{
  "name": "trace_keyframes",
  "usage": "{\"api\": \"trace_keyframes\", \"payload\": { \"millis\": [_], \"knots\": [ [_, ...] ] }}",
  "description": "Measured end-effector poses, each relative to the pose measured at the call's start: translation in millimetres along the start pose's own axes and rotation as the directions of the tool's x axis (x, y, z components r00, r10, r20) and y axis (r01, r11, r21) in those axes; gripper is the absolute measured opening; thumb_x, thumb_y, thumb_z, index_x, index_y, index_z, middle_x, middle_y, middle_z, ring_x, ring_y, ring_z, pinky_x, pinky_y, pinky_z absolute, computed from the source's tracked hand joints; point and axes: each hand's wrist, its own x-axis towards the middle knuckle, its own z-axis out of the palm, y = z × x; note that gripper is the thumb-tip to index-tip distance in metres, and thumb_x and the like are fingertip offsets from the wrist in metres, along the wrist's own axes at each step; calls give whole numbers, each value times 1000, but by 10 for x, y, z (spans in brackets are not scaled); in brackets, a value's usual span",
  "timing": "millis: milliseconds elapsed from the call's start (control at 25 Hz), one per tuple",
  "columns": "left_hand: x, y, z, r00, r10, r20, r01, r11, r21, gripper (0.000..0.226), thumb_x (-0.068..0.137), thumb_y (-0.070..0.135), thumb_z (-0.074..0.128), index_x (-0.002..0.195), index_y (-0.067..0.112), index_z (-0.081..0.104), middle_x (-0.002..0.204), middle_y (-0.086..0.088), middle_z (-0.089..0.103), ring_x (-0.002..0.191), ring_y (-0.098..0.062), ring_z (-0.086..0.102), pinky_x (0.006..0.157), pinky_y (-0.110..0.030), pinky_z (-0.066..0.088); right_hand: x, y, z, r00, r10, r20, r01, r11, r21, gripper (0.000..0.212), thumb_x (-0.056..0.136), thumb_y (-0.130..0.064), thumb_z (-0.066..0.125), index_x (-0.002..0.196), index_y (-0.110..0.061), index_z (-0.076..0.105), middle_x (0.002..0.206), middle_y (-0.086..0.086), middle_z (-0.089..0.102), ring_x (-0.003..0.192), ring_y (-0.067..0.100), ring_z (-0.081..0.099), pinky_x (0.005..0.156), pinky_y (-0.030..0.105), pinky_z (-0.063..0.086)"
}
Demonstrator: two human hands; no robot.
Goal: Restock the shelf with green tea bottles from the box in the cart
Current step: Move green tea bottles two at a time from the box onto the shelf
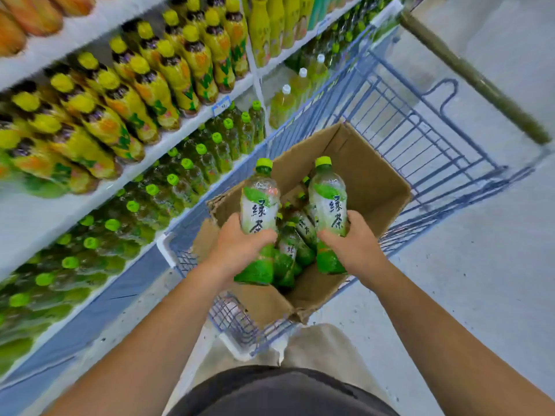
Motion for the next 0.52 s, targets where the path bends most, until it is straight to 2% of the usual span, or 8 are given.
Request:
{"api": "trace_keyframes", "payload": {
  "millis": [80,200,320,400,520],
  "knots": [
    [-194,-26,-188,997,69,-24,-69,997,-28,32,78,24,81,107,27,65,97,-1,74,85,-20,72,72,-40,59,-266,-158,97,997,-80,-12,80,997,-19,33,86,-30,71,111,-28,50,96,-10,60,89,11,61,75,36,51],
    [-526,-66,-451,990,119,-80,-125,989,-82,30,84,25,77,108,32,60,98,4,71,86,-18,69,71,-37,57,-582,-398,263,983,-179,36,180,983,-34,33,88,-28,70,113,-26,49,95,-7,61,84,9,62,65,28,50],
    [-904,-159,-722,972,137,-191,-165,977,-138,28,85,27,75,105,33,57,98,2,68,82,-13,67,63,-32,54,-829,-633,485,959,-268,90,276,958,-80,35,86,-31,71,114,-27,50,96,-6,64,86,14,63,71,34,53],
    [-1143,-266,-903,952,143,-272,-189,970,-150,31,82,27,76,107,29,57,100,-1,68,81,-14,66,64,-32,53,-983,-760,659,940,-308,147,320,945,-72,34,86,-32,71,114,-28,52,96,-6,65,86,14,64,72,37,54],
    [-1533,-459,-1185,909,149,-390,-220,965,-143,33,79,24,77,106,27,58,99,-1,69,83,-17,67,67,-35,54,-1234,-876,942,894,-378,241,396,918,-31,34,87,-31,70,116,-28,52,100,-8,65,87,10,64,68,31,52]
  ]
}}
